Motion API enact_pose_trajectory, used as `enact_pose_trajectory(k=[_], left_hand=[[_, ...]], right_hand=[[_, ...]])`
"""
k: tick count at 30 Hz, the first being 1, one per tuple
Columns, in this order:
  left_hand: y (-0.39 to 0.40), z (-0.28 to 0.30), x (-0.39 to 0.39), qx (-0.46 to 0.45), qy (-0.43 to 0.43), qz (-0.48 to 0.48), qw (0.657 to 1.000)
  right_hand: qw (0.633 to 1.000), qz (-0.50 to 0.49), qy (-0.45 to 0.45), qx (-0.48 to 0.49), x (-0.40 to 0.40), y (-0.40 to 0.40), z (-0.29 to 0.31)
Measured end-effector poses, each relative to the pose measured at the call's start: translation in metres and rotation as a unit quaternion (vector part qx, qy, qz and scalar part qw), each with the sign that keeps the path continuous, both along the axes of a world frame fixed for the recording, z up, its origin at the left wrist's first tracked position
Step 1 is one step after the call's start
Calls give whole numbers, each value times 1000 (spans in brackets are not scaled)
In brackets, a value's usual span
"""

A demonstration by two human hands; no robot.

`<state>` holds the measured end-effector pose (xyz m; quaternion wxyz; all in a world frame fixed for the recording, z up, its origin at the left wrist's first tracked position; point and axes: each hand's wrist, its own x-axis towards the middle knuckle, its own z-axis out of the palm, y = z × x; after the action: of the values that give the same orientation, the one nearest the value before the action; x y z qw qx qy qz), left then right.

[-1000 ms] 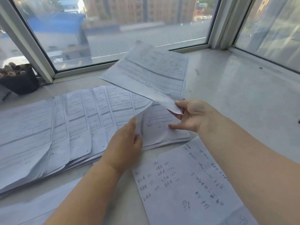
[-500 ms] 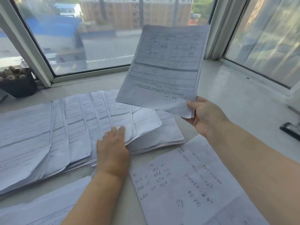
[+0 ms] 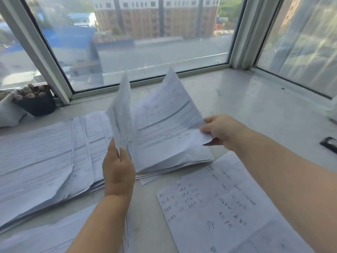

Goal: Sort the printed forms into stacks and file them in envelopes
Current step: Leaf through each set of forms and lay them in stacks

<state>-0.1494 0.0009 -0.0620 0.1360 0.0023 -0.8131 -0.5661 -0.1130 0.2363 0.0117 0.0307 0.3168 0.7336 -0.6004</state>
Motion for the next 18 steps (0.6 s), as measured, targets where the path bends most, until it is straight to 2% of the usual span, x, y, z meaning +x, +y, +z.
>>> enact_pose_trajectory(k=[3, 7, 11, 15, 18], left_hand=[[3, -3, 3, -61, 8, -118, 991], [6, -10, 3, -208, -19, -237, 949], [8, -13, 2, -298, -40, -255, 919], [7, -9, 2, -280, -41, -259, 924], [4, -8, -1, -308, -34, -270, 912]], right_hand=[[999, 17, -36, -26, -16, -19, -24], [996, 48, -73, 24, -23, -25, -51], [997, 41, -64, 8, -22, -19, -61], [997, 18, -44, -69, -13, -14, -59], [994, -7, -30, -105, -4, -12, -51]])
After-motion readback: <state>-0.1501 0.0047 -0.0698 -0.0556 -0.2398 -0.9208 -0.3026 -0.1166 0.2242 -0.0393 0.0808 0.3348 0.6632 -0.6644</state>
